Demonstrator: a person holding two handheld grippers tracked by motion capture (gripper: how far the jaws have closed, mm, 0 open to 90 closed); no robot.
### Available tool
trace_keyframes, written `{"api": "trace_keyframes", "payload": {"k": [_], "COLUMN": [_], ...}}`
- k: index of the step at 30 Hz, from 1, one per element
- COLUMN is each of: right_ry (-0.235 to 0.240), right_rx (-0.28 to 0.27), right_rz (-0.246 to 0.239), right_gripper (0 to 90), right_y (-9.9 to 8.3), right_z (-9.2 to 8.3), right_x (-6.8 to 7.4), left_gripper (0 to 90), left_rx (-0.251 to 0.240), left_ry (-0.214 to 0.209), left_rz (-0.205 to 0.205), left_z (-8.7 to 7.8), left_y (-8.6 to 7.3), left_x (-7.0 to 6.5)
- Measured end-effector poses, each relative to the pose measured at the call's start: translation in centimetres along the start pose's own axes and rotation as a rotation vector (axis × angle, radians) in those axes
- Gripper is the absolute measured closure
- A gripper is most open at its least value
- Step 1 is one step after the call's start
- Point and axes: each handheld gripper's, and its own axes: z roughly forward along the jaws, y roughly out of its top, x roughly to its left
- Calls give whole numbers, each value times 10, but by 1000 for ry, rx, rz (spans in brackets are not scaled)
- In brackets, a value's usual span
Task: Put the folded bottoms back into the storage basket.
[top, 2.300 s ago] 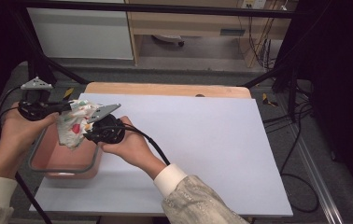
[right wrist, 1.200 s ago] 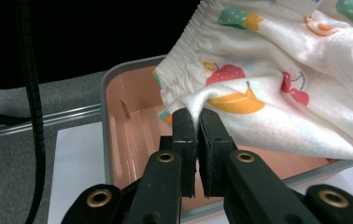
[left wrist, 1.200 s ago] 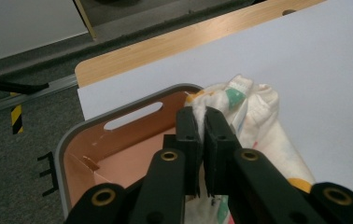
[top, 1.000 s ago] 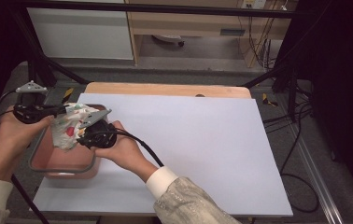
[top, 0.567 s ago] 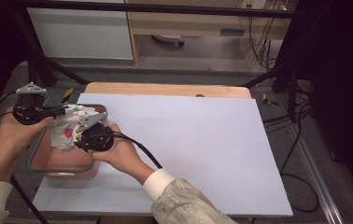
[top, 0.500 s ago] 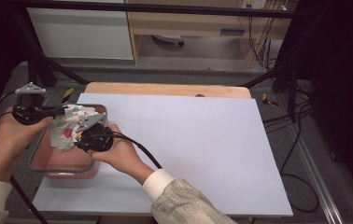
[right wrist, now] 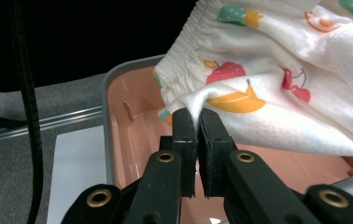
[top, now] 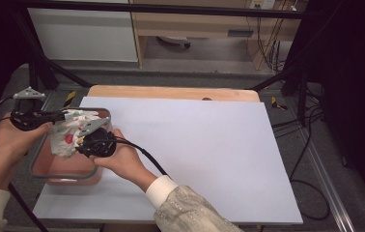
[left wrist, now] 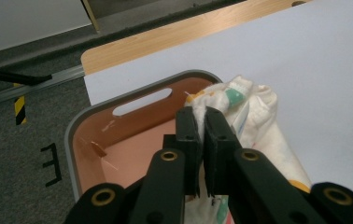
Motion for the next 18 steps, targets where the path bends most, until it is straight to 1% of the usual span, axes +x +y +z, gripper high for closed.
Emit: {"api": "trace_keyframes", "payload": {"k": [12, 18], "right_ry": [-5, -5], "right_rx": [-31, -38], "right_rz": [17, 22], "right_gripper": [867, 867], "right_y": [-3, -5], "right_z": [3, 6], "right_x": [0, 0], "left_gripper": [865, 865], "left_rx": [3, 4], "left_ry": [6, 10], "left_rz": [-6, -14], "left_z": [-2, -2], "left_y": [-3, -6], "left_x": [4, 7]}}
